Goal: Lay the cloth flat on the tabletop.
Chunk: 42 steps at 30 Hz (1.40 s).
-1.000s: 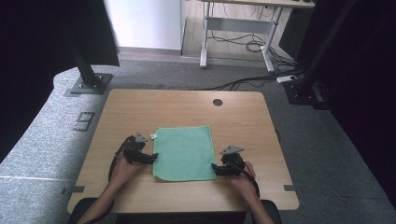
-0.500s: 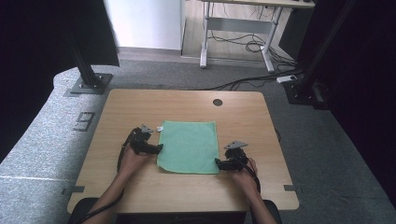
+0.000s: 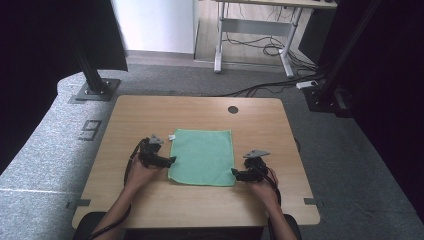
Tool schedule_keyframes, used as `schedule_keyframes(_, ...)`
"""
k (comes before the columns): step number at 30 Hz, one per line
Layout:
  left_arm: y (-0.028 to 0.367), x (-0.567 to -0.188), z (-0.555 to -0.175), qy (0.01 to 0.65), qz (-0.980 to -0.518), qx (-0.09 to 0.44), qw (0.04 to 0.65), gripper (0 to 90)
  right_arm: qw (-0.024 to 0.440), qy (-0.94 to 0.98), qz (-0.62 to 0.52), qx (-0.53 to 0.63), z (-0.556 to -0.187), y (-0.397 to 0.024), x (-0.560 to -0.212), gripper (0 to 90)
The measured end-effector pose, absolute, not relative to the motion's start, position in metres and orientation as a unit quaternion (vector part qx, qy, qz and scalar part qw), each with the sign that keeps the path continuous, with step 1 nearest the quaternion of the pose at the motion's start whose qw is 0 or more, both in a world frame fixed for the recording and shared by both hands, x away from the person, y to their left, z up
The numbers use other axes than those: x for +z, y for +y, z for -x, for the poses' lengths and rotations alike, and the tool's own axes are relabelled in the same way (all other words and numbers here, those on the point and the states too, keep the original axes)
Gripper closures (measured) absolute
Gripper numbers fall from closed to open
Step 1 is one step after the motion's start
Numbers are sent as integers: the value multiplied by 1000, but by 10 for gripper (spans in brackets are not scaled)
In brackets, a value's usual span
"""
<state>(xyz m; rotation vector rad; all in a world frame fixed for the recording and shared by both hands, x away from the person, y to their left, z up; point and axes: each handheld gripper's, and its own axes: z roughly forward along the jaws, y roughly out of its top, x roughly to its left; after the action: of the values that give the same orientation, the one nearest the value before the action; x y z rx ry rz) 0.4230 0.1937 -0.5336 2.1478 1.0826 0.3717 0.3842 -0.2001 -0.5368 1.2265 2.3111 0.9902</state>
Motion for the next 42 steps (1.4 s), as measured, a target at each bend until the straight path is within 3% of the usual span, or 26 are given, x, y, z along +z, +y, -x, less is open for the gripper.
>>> schedule_keyframes(10, 204, -533, -376, 398, -842, 143, 335, 20, 178, 812, -431, 350, -377, -212, -530, 156)
schedule_keyframes(22, 196, -540, -364, 386, -855, 164, 303, 22, 184, 801, -448, 353, -363, -233, -527, 153)
schedule_keyframes(32, 239, -541, -338, 433, -831, 157, 312, 22, 159, 814, -446, 337, -353, -241, -542, 129)
schedule_keyframes(39, 236, -545, -340, 431, -835, 170, 297, 0, 168, 817, -433, 341, -355, -241, -555, 0)
schedule_keyframes(42, 238, -548, -341, 426, -835, 155, 312, 0, 175, 815, -430, 346, -354, -241, -557, 0)
